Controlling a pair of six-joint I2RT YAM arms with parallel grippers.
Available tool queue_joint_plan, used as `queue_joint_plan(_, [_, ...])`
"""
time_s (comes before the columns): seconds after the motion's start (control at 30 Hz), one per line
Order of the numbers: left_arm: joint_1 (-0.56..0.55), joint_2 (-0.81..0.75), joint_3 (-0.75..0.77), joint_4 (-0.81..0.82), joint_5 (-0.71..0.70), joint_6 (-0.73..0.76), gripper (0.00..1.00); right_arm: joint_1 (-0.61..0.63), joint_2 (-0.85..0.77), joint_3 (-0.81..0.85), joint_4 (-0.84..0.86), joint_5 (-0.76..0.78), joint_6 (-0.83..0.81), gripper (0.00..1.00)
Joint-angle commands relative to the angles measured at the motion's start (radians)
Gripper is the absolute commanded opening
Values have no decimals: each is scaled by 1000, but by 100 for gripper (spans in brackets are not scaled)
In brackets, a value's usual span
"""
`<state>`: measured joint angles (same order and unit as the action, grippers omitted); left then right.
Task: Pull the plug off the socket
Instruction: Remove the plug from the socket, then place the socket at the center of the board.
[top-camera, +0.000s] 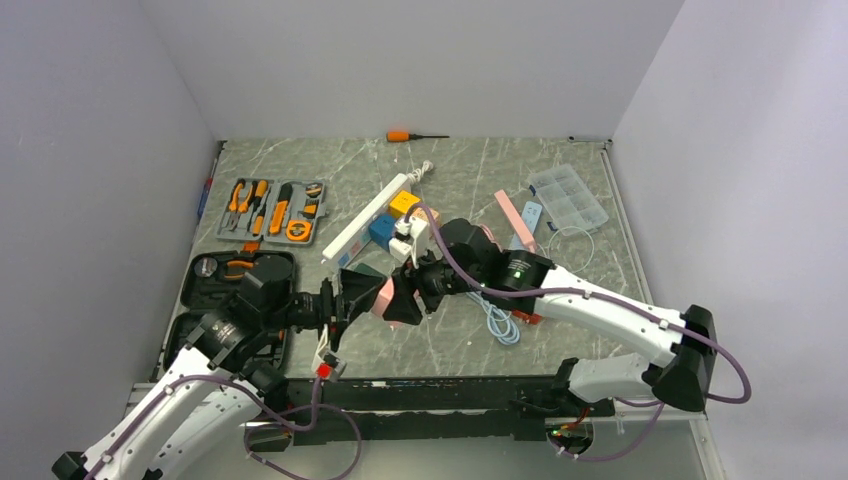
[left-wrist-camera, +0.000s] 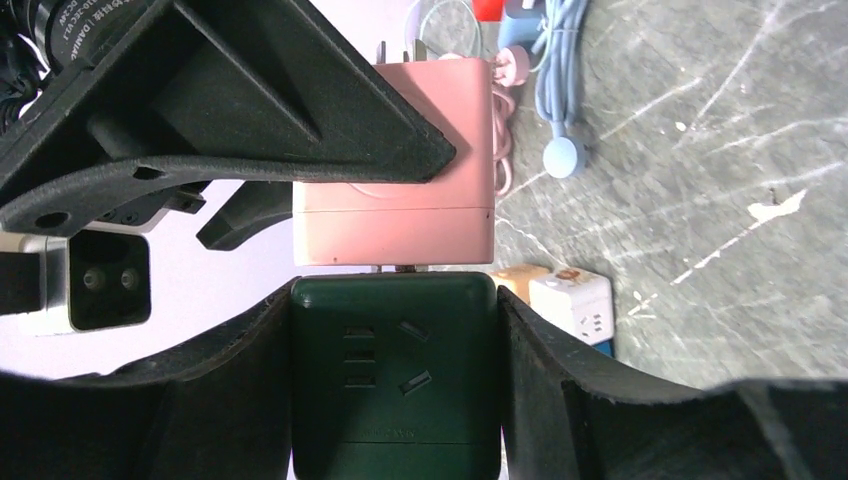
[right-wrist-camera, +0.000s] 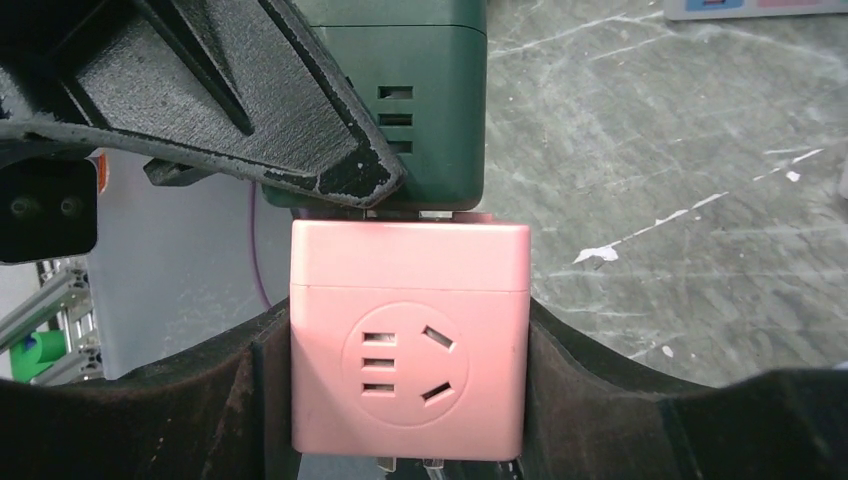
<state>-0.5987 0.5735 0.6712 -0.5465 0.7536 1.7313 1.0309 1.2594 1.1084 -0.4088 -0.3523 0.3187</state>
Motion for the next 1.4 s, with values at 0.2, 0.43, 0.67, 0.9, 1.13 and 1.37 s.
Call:
queue_joint_plan(0.2, [45, 34, 11, -68, -301, -42, 0, -6, -233, -85, -389, 19, 49, 0])
queue_joint_plan(0.43, [45, 103, 40, -31, -324, -91, 0, -9, -257, -82, -446, 238, 83, 0])
queue_joint_plan(0.67, [13, 239, 152, -81, -356, -256, 0, -189, -222, -201, -204, 608, 255, 0])
queue_joint_plan(0.9, [-118, 388, 247, -132, -391, -272, 2, -381, -26, -266, 45, 623, 285, 0])
queue_joint_plan(1.13, [-230, 596, 263, -64, -418, -247, 1, -425, 302, -33, 61, 656, 236, 0])
queue_joint_plan(1.37, [-283, 806, 371, -9, -395, -445, 2, -472, 422, -43, 79, 700, 276, 0])
